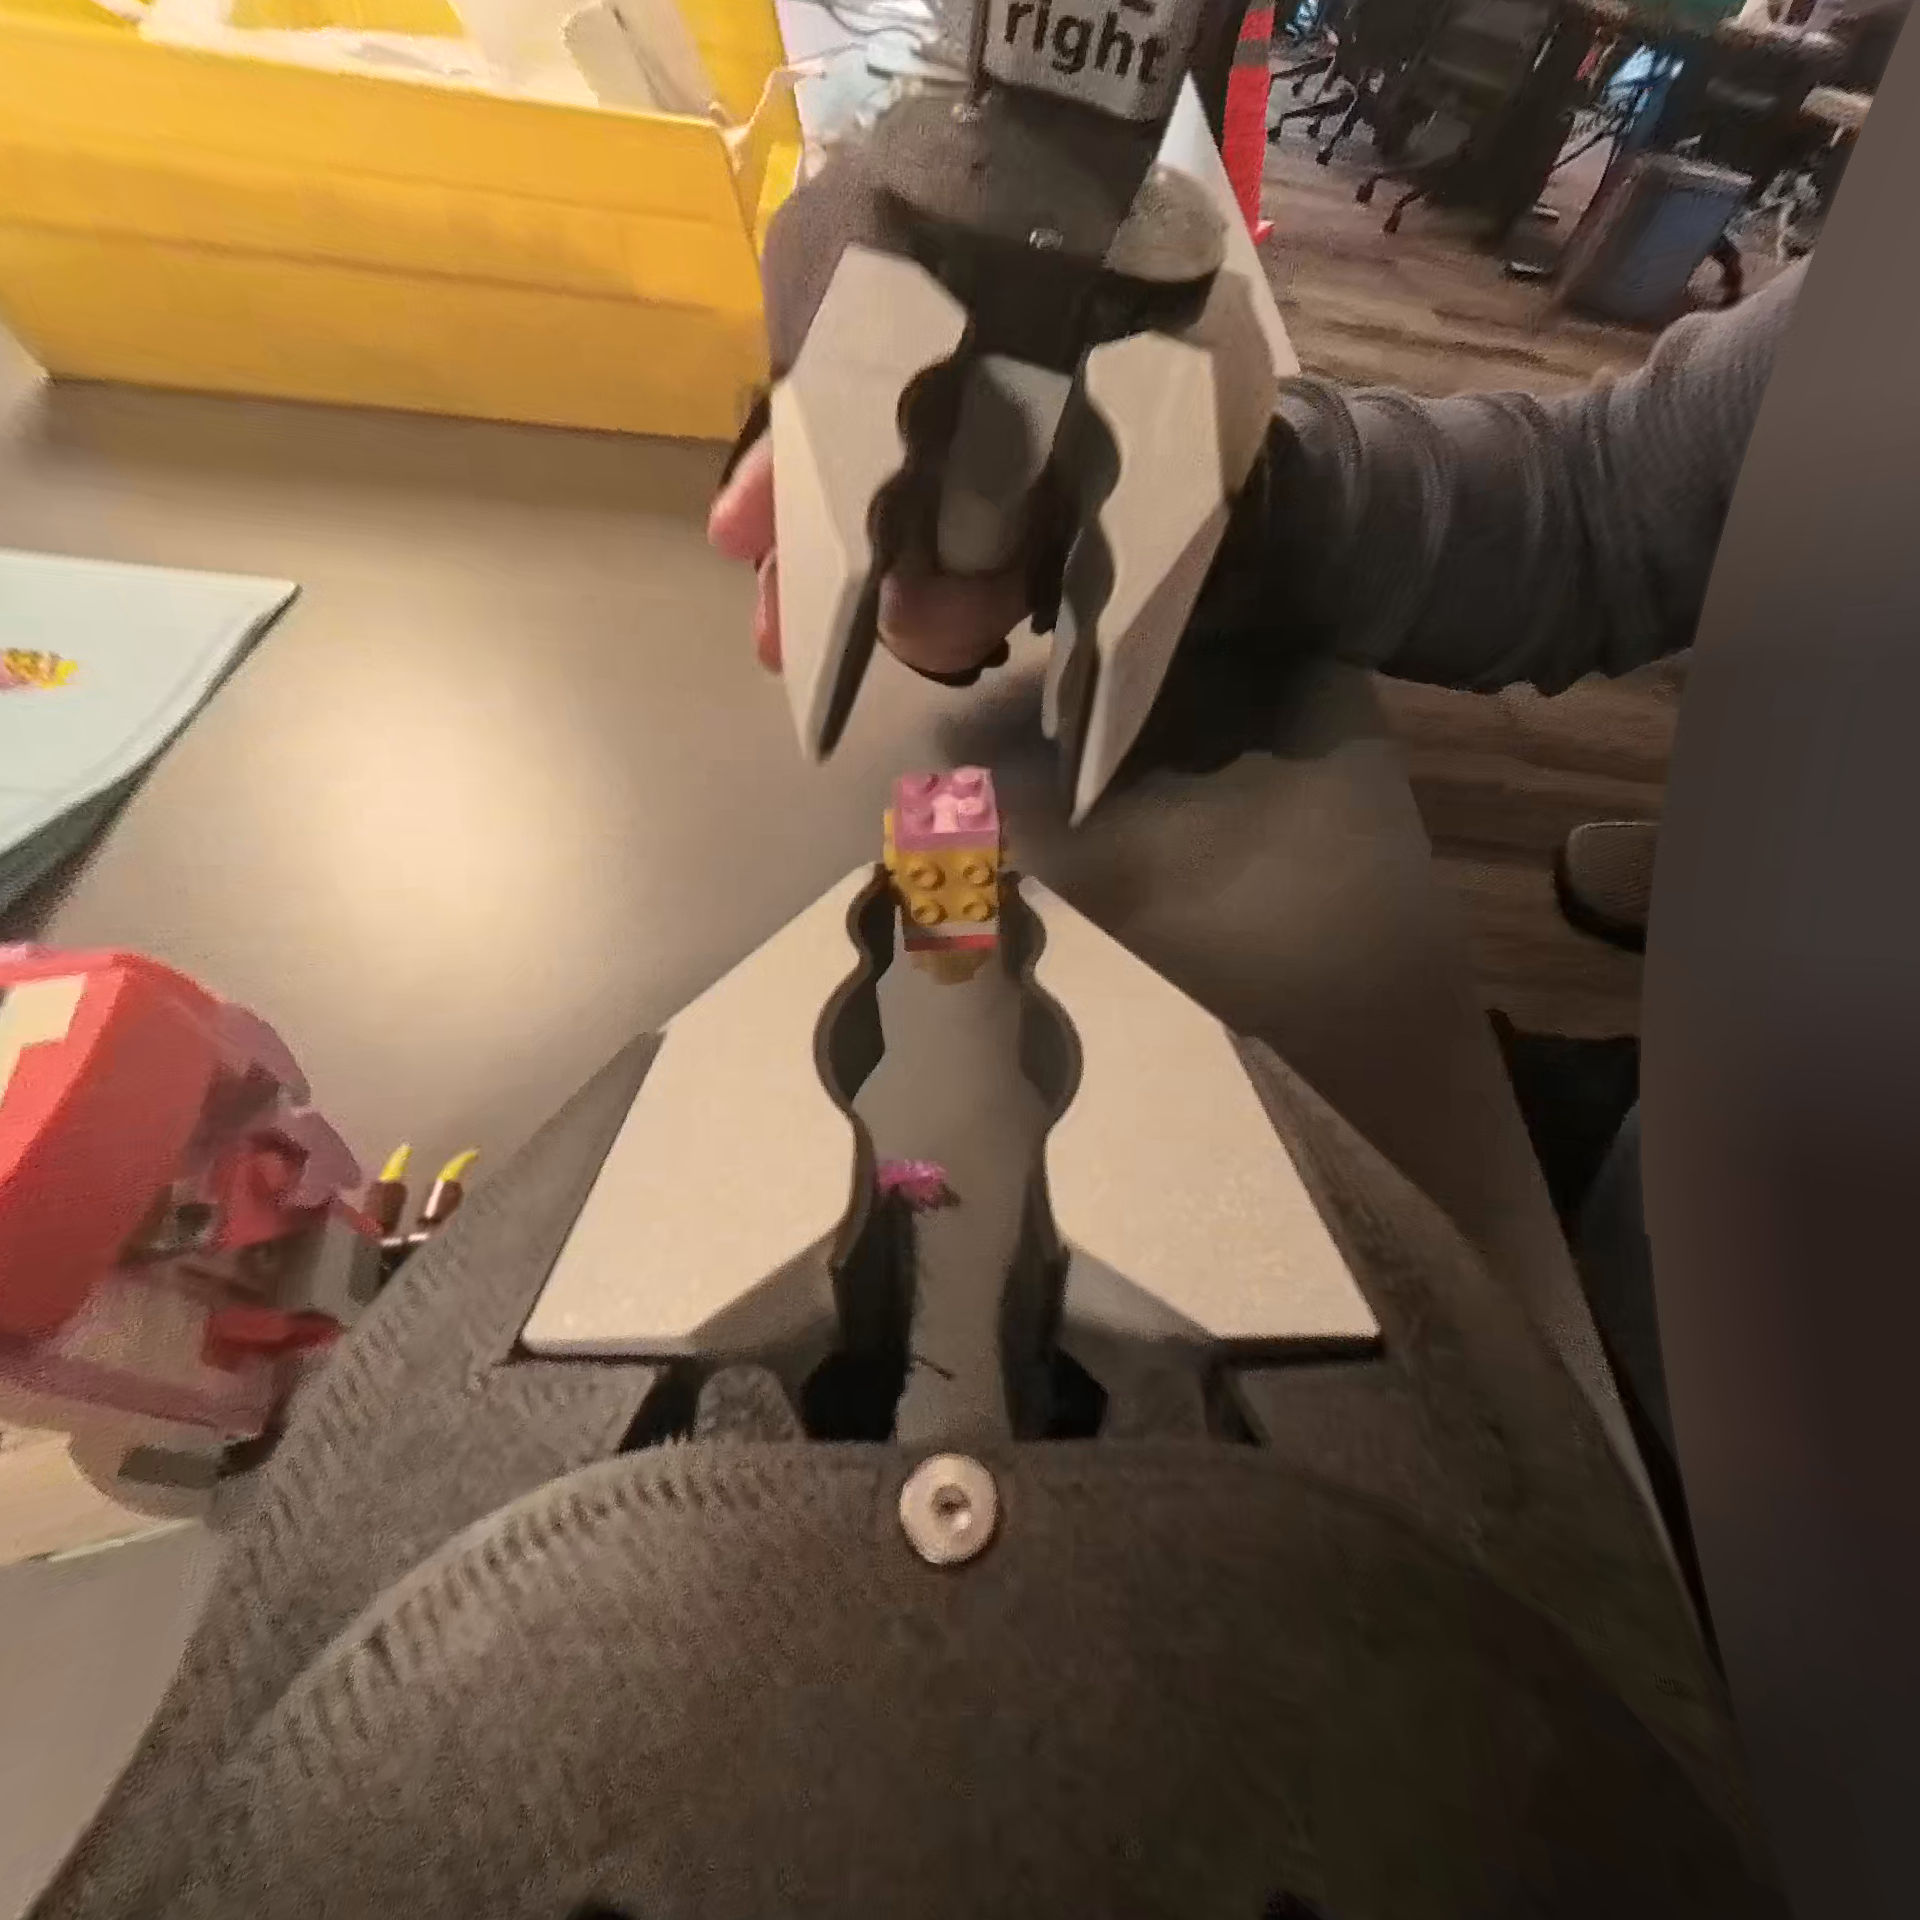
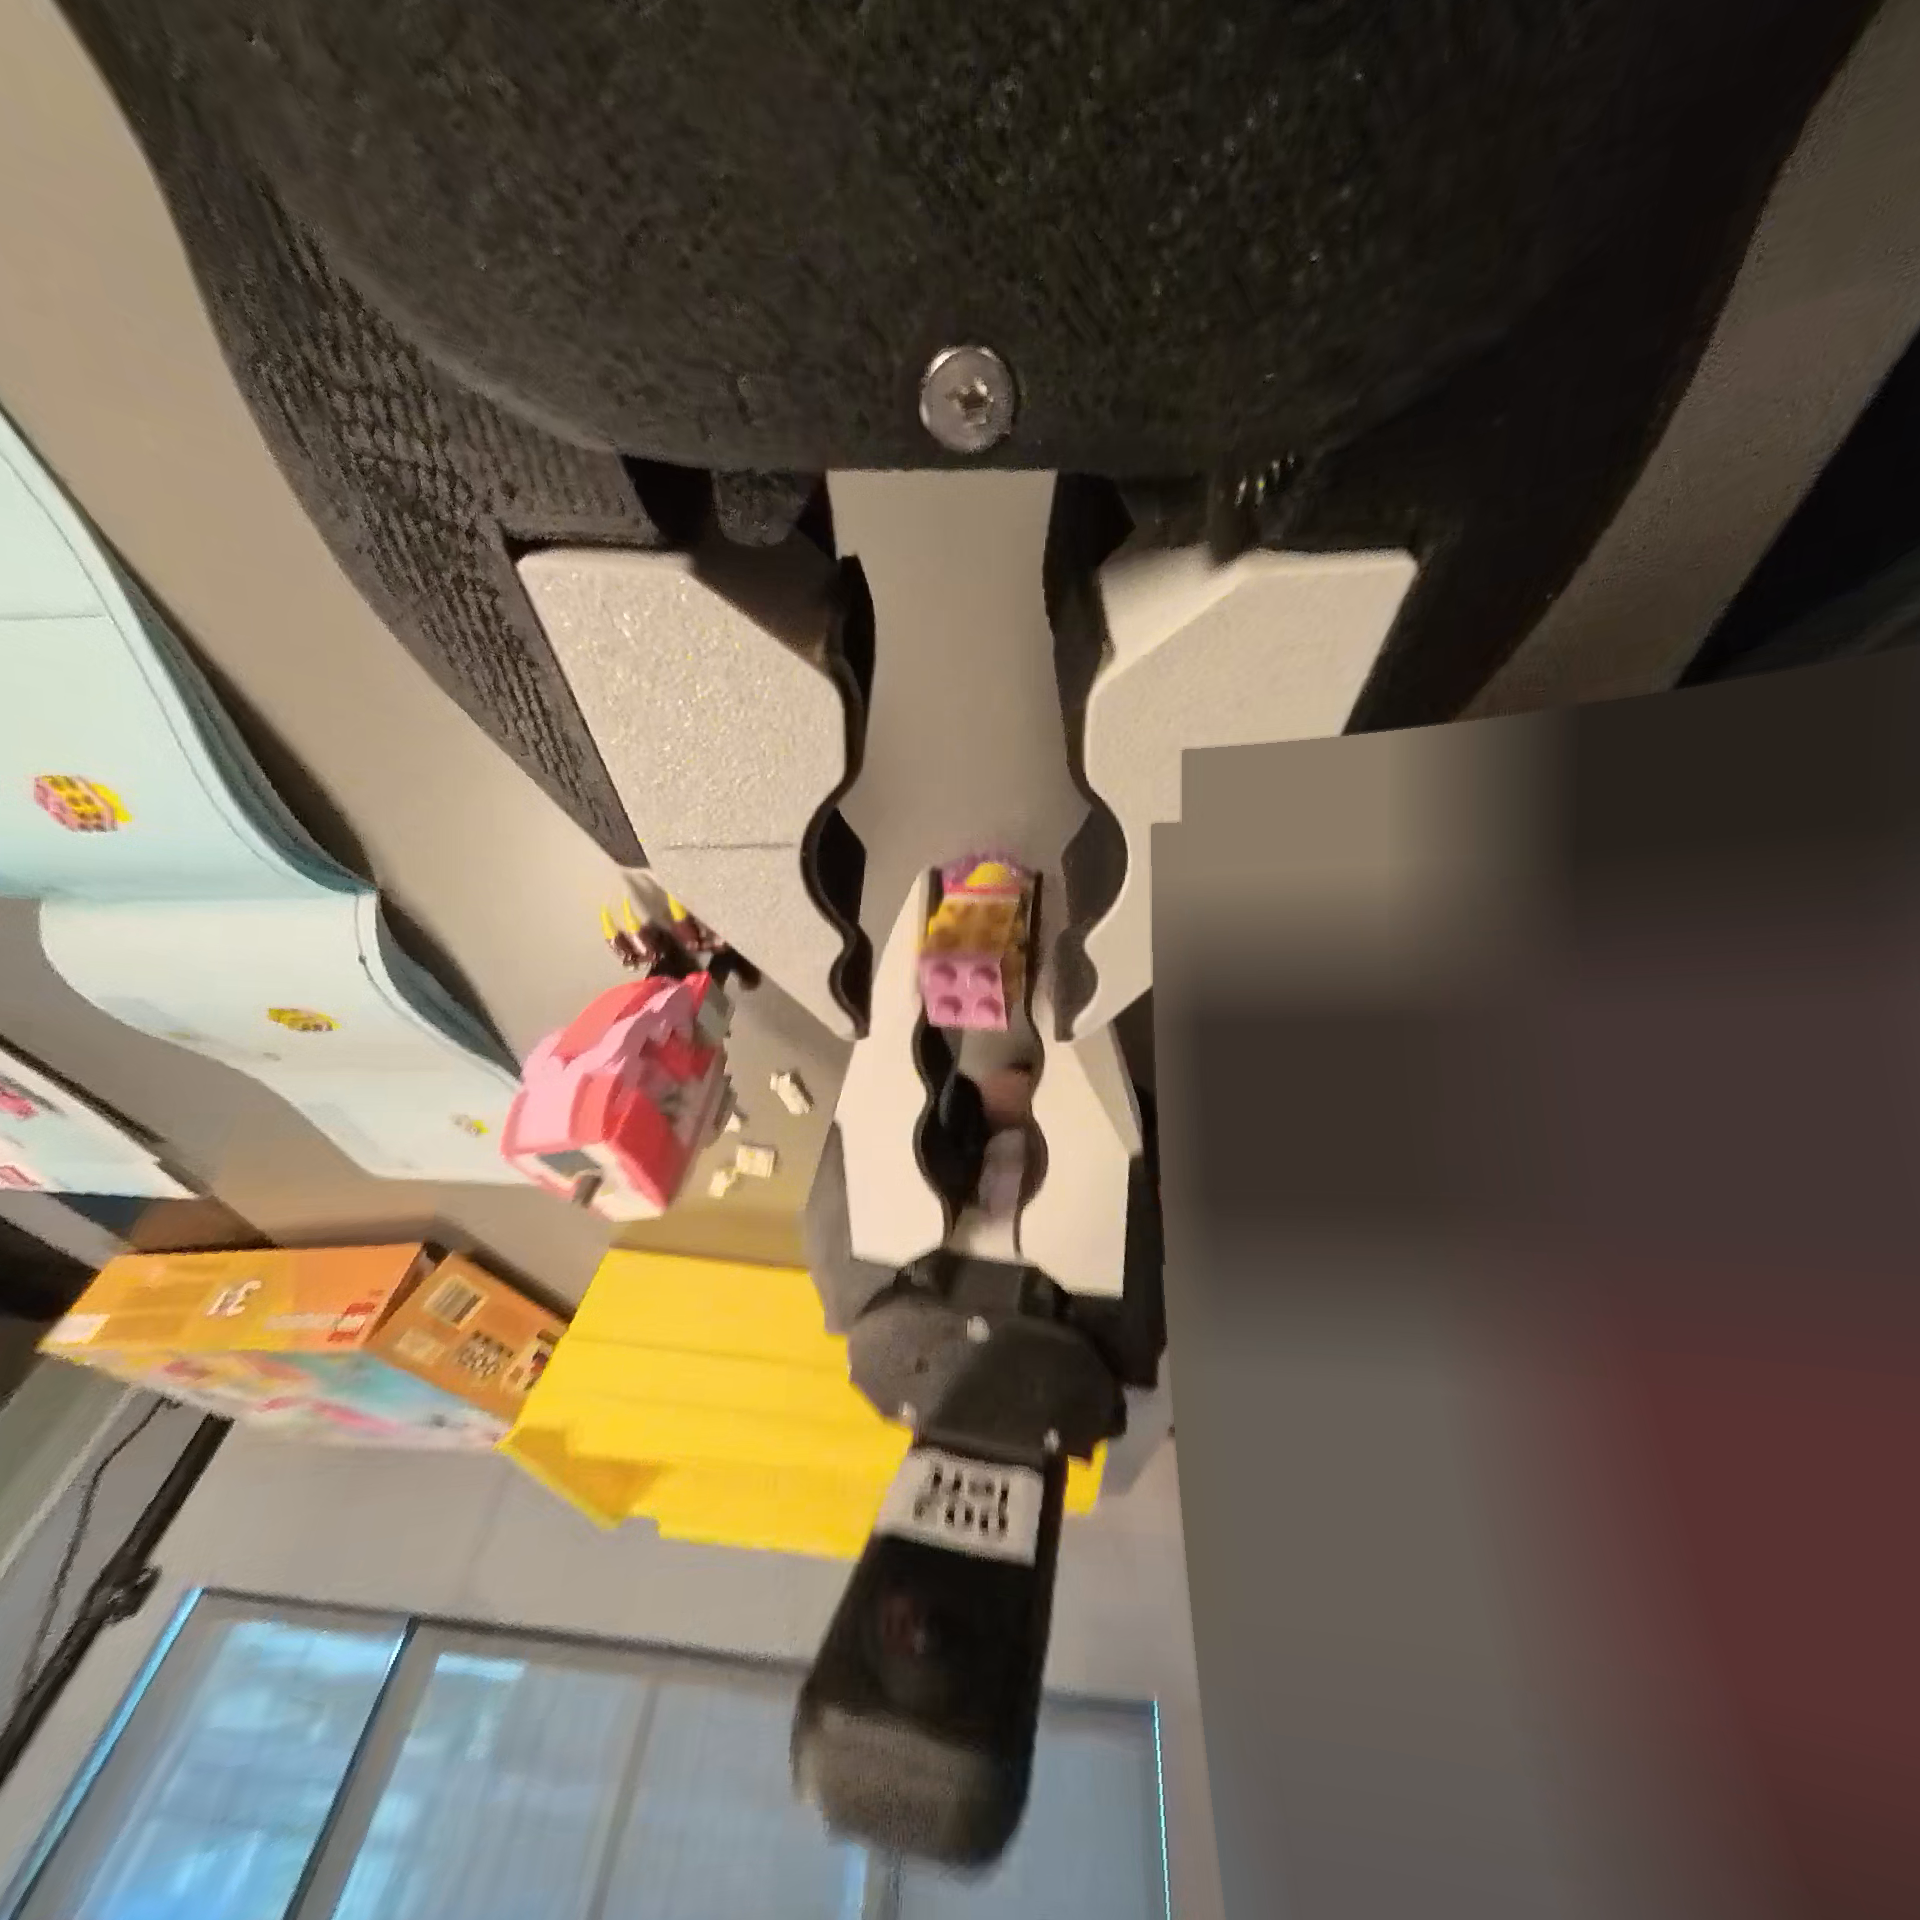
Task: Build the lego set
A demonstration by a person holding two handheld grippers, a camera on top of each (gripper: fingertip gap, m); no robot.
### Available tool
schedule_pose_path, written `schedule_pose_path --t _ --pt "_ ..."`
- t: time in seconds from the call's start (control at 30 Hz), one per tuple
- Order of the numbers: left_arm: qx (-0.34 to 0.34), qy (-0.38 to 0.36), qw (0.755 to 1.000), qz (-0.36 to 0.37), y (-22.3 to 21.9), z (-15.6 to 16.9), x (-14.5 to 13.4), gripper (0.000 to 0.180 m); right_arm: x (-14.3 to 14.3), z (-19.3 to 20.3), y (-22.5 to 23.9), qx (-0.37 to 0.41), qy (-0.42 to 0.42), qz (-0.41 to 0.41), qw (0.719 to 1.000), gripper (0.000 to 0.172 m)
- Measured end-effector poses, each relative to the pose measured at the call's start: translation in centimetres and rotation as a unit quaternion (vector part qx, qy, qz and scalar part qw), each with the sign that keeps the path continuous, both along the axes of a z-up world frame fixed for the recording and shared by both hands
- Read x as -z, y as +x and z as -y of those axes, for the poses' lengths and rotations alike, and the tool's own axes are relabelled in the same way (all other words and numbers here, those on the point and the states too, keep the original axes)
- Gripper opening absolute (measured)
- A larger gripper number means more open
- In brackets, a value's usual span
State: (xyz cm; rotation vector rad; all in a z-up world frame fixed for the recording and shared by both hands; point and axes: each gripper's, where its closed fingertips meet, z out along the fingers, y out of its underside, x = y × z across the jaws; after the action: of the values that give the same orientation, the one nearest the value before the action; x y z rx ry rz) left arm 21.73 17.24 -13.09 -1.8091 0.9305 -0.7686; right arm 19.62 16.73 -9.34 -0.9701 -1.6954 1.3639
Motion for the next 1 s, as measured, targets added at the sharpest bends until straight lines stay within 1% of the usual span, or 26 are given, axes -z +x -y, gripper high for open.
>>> schedule_pose_path --t 0.03,0.07,0.13,0.23,0.3,0.37,0.4,0.43,0.5,0.57,0.63,0.7,0.83,1.0 --pt "0.003 0.014 1.000 -0.003 0.1 0.1 -0.2 0.018 0.6 0.1 0.0 -0.002 0.016 0.012 1.000 0.034" --pt "0.003 0.028 1.000 -0.006 0.1 0.1 -0.4 0.018 1.1 0.3 -0.1 -0.004 0.028 0.021 0.999 0.033" --pt "-0.001 0.053 0.998 -0.023 -0.1 0.0 -0.4 0.018 1.4 0.6 0.0 -0.012 0.039 0.024 0.999 0.024" --pt "0.012 0.061 0.998 -0.020 0.4 0.4 -0.5 0.018 1.2 0.8 0.5 -0.023 0.060 0.017 0.998 0.018" --pt "0.013 0.051 0.998 -0.015 0.6 0.5 -0.3 0.018 1.4 0.8 0.7 -0.029 0.063 0.023 0.997 0.018" --pt "-0.003 0.028 1.000 -0.002 0.5 0.1 -0.2 0.019 1.4 0.5 0.7 -0.021 0.066 0.021 0.997 0.018" --pt "-0.009 0.016 1.000 0.002 0.3 -0.1 -0.1 0.026 1.4 0.1 0.6 -0.014 0.066 0.021 0.998 0.018" --pt "-0.016 0.007 1.000 0.008 0.1 -0.2 -0.1 0.032 1.4 -0.4 0.6 -0.002 0.065 0.023 0.998 0.018" --pt "-0.038 -0.011 0.999 0.020 -0.4 -0.7 -0.1 0.034 2.0 -1.9 0.5 0.030 0.064 0.044 0.997 0.018" --pt "-0.039 -0.029 0.998 0.028 -0.6 -0.7 0.0 0.032 3.1 -3.4 0.6 0.061 0.076 0.080 0.992 0.018" --pt "-0.041 -0.030 0.998 0.033 -0.7 -0.8 -0.1 0.032 4.3 -4.2 0.8 0.076 0.085 0.112 0.987 0.018" --pt "-0.046 -0.026 0.998 0.027 -0.8 -0.9 0.0 0.032 5.1 -4.5 0.9 0.080 0.076 0.138 0.984 0.018" --pt "-0.051 -0.018 0.998 0.021 -0.9 -1.0 0.0 0.032 6.3 -4.9 1.0 0.087 0.062 0.170 0.980 0.018" --pt "-0.049 -0.024 0.998 0.020 -0.9 -0.9 0.2 0.029 6.4 -5.0 1.0 0.089 0.045 0.177 0.979 0.019"
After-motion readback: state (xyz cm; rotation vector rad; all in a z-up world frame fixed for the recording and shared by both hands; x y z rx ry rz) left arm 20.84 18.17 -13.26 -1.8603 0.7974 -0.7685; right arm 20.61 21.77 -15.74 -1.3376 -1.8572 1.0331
